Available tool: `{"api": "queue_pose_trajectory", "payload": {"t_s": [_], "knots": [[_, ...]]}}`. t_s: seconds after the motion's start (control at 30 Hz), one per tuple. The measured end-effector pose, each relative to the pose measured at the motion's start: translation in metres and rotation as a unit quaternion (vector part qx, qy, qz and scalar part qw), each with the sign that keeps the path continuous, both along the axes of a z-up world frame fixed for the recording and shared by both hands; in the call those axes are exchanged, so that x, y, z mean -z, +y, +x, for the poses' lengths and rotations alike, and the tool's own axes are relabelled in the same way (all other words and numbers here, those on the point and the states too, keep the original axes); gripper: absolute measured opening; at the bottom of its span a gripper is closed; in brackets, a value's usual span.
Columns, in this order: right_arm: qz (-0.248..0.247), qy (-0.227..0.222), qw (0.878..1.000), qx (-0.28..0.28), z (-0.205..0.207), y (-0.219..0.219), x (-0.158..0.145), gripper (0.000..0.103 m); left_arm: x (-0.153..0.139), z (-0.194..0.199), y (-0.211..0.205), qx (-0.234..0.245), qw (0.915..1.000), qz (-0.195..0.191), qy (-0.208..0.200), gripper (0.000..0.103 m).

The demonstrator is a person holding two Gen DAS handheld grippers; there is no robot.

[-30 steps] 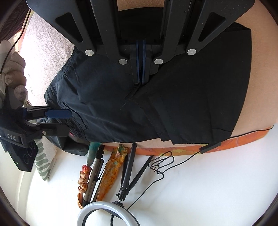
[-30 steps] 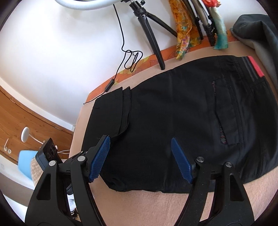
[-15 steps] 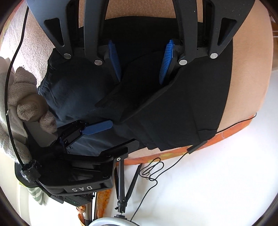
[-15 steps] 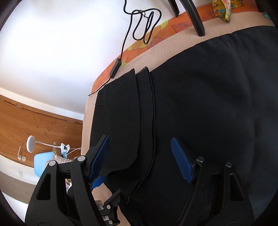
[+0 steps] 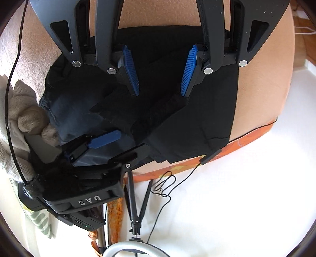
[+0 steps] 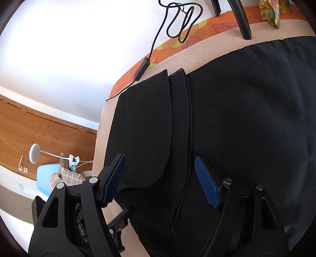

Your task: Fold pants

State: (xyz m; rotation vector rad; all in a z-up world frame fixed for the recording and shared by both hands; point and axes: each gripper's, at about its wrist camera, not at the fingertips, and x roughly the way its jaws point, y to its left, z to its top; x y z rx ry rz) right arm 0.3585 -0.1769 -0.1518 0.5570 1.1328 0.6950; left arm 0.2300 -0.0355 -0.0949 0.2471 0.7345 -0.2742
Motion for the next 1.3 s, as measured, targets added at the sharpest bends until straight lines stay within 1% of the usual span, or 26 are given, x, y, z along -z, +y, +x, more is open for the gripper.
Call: {"api": "queue_pose_trajectory", "payload": {"t_s": [0.03,0.13,0.2,0.23,0.27,0.3,0.4,0.43,0.47,0.57,0.6,0.63,0.67,0.7,0.77,0.83,0.87,0.9,0.97,1.07,1.13,1.17,1.2,1.23,1.27,1.3], "knots": [[0.001,0.0,1.0,0.0,0.0,0.001,0.001,0.076,0.0,-0.002,-0.002,-0.002,0.9999,0.01,-0.008,0.043],[0.006,0.006,1.0,0.001,0.001,0.004,0.002,0.076,0.0,-0.012,-0.008,0.003,0.9967,0.064,-0.049,0.043],[0.01,0.007,1.0,0.001,0.004,-0.001,0.003,0.076,0.0,-0.017,-0.008,-0.004,0.9938,0.087,-0.069,0.043],[0.011,0.007,1.0,0.001,0.005,-0.001,0.004,0.076,0.0,-0.018,-0.006,-0.009,0.9933,0.089,-0.073,0.043],[0.012,0.007,1.0,0.0,0.005,0.0,0.004,0.076,0.001,-0.017,-0.004,-0.012,0.9933,0.088,-0.074,0.043],[0.015,0.007,1.0,0.0,0.007,-0.012,0.005,0.076,0.002,-0.014,-0.004,-0.013,0.9939,0.086,-0.067,0.043],[0.027,0.01,1.0,0.004,0.009,-0.017,0.007,0.076,0.011,0.002,-0.006,-0.003,0.9958,0.085,-0.034,0.043],[0.03,0.011,0.999,0.006,0.01,-0.018,0.008,0.076,0.014,0.006,-0.008,0.0,0.9957,0.088,-0.029,0.043],[0.032,0.014,0.999,0.008,0.011,-0.018,0.009,0.076,0.016,0.009,-0.01,0.001,0.9959,0.087,-0.027,0.043],[0.031,0.015,0.999,0.006,0.012,-0.024,0.01,0.076,0.02,0.022,-0.018,0.021,0.998,0.059,0.002,0.043],[0.03,0.015,0.999,0.005,0.012,-0.024,0.01,0.076,0.021,0.025,-0.021,0.03,0.9981,0.053,0.006,0.04],[0.03,0.015,0.999,0.005,0.013,-0.024,0.01,0.076,0.022,0.027,-0.025,0.044,0.998,0.045,0.011,0.033],[0.031,0.015,0.999,0.006,0.013,-0.025,0.01,0.076,0.022,0.03,-0.028,0.062,0.9974,0.032,0.022,0.009],[0.033,0.017,0.999,0.007,0.014,-0.026,0.011,0.076,0.022,0.033,-0.029,0.067,0.9971,0.024,0.026,0.003],[0.037,0.019,0.999,0.009,0.015,-0.027,0.011,0.076,0.018,0.036,-0.029,0.068,0.9973,-0.006,0.028,0.001],[0.038,0.02,0.999,0.009,0.016,-0.028,0.012,0.076,0.009,0.033,-0.024,0.068,0.996,-0.054,0.02,0.001],[0.038,0.02,0.999,0.009,0.017,-0.029,0.012,0.076,0.006,0.03,-0.025,0.078,0.9942,-0.071,0.017,0.001],[0.038,0.019,0.999,0.008,0.017,-0.029,0.012,0.076,0.004,0.027,-0.03,0.089,0.9935,-0.07,0.015,0.001],[0.036,0.018,0.999,0.006,0.02,-0.029,0.012,0.076,0.006,0.024,-0.039,0.098,0.9945,-0.036,0.005,0.001],[0.036,0.017,0.999,0.007,0.022,-0.029,0.011,0.074,0.012,0.024,-0.035,0.105,0.9933,-0.044,0.023,0.001],[0.032,0.017,0.999,0.008,0.023,-0.03,0.011,0.067,0.019,0.028,-0.032,0.104,0.9928,-0.037,0.046,0.006],[0.028,0.017,0.999,0.007,0.023,-0.029,0.012,0.061,0.02,0.028,-0.031,0.1,0.9935,-0.029,0.045,0.014],[0.023,0.018,1.0,0.007,0.022,-0.029,0.013,0.051,0.018,0.026,-0.03,0.101,0.9937,-0.025,0.041,0.027],[0.016,0.02,1.0,0.004,0.022,-0.028,0.013,0.044,0.017,0.023,-0.029,0.105,0.9935,-0.023,0.037,0.036],[0.008,0.023,1.0,0.0,0.021,-0.027,0.014,0.032,0.016,0.02,-0.028,0.108,0.9934,-0.022,0.032,0.051],[0.001,0.026,1.0,-0.005,0.02,-0.025,0.016,0.023,0.014,0.018,-0.028,0.111,0.9931,-0.023,0.028,0.055]]}}
